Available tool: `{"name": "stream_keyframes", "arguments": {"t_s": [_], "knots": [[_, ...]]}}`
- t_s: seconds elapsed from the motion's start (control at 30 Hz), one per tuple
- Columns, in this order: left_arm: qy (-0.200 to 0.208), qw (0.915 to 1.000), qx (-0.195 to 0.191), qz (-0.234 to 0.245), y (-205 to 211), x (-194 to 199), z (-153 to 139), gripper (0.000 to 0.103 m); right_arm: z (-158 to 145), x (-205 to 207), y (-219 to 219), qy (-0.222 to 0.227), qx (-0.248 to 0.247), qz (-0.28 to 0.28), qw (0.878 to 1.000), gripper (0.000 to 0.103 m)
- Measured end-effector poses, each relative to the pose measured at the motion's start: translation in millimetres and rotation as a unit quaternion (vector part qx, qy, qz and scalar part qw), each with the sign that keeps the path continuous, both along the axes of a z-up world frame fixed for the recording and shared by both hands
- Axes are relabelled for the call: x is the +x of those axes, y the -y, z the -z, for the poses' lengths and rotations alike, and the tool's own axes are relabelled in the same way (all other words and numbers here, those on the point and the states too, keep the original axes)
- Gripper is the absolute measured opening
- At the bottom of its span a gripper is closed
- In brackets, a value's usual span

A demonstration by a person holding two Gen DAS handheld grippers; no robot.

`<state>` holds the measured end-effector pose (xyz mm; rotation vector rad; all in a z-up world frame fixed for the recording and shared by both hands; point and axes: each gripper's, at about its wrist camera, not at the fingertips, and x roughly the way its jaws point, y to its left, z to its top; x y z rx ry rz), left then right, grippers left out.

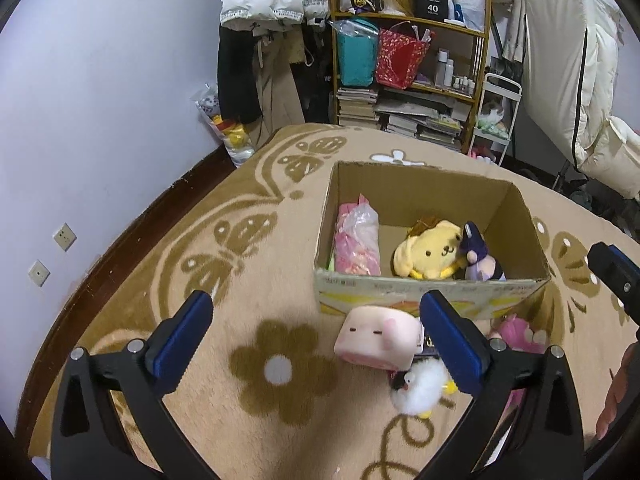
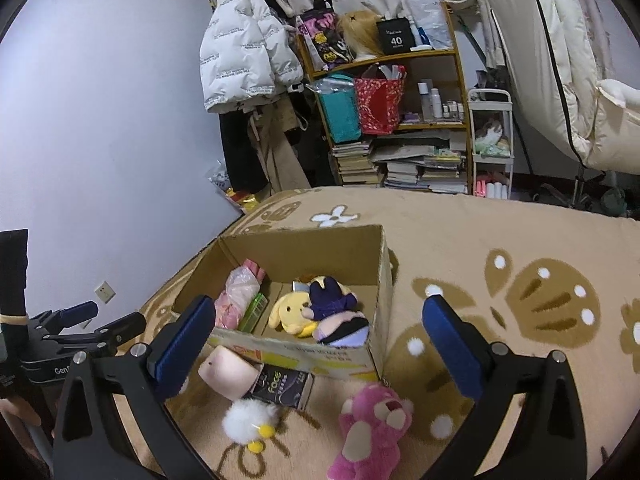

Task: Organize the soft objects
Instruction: 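Withdraw both tools toward the white chick and pink bear plushes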

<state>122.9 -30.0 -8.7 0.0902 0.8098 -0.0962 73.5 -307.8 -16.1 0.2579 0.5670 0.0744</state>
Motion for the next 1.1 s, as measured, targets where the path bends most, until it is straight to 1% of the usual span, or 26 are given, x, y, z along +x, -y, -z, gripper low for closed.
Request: {"name": "stream_keyframes", "arguments": {"t_s": [0.3,0.43,0.57,0.7,0.83,1.1], "knots": [[-0.038,0.9992,-0.008,-0.002,-1.9,-0.6,24.7,0.102,29.0,-7.5,-0.6,-0.045,0.013,0.002,0.999,0.103],[-0.052,0.9984,-0.022,-0.004,-2.0,-4.6,32.3,0.102,42.2,-5.9,-0.8,-0.068,0.016,0.001,0.998,0.103],[-0.070,0.9974,-0.018,0.000,1.7,-5.4,44.1,0.102,55.4,-1.7,0.2,-0.089,0.018,-0.001,0.996,0.103],[-0.082,0.9963,-0.023,0.007,5.9,-4.8,52.5,0.102,68.4,1.5,1.0,-0.096,0.024,0.000,0.995,0.103],[-0.092,0.9956,-0.015,0.014,12.7,-4.4,61.6,0.102,80.1,6.8,3.2,-0.112,0.025,0.005,0.993,0.103],[-0.123,0.9919,-0.015,0.027,23.6,-1.9,83.6,0.102,102.2,13.4,15.5,-0.143,0.053,0.021,0.988,0.103]]}}
